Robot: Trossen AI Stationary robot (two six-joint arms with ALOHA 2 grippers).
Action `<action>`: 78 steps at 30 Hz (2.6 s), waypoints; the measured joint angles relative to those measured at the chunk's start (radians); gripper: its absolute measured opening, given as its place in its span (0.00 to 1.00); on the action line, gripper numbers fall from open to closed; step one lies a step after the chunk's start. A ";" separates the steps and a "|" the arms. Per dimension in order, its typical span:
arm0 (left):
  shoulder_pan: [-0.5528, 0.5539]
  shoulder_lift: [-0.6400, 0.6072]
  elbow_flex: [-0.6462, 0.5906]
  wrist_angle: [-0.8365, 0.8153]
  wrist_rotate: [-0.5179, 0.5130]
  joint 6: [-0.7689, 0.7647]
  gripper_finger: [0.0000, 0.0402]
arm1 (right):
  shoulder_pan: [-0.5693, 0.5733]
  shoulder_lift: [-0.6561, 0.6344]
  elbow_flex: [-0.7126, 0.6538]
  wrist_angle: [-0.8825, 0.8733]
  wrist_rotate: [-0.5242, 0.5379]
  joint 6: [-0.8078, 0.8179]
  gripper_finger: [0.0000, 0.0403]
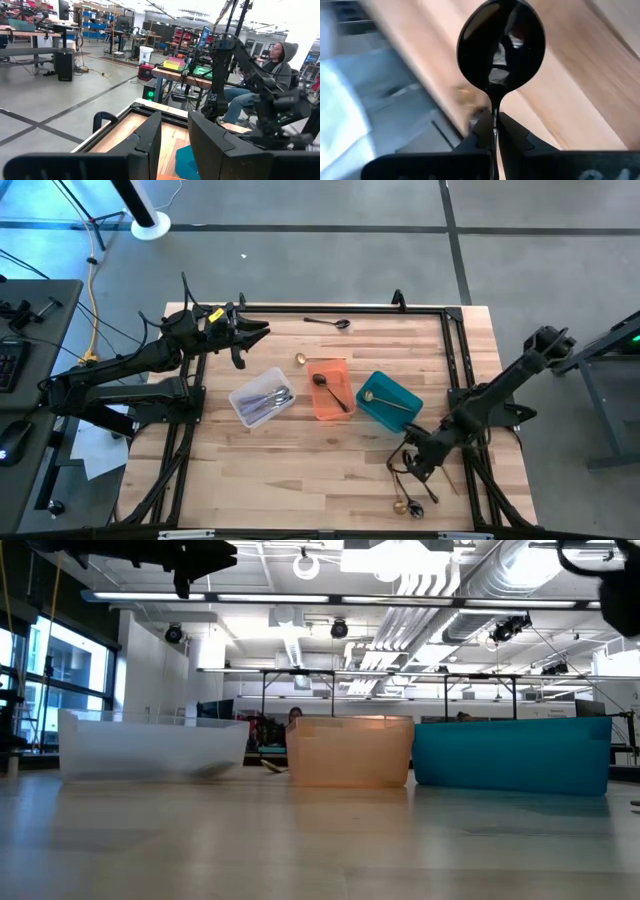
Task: Sort silverware by color (type)
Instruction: Put the black spoon into the orange bin
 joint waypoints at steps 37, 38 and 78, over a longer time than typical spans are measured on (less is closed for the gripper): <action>-0.143 0.060 0.054 0.112 0.005 -0.027 0.21 | -0.872 0.121 0.631 0.136 -0.013 -1.438 0.00; -0.153 0.072 0.069 0.106 0.005 -0.009 0.21 | -0.875 0.126 0.638 0.135 -0.018 -1.444 0.00; -0.218 0.527 0.320 0.094 0.026 -0.024 0.45 | -0.895 0.168 0.644 0.225 -0.058 -1.411 0.00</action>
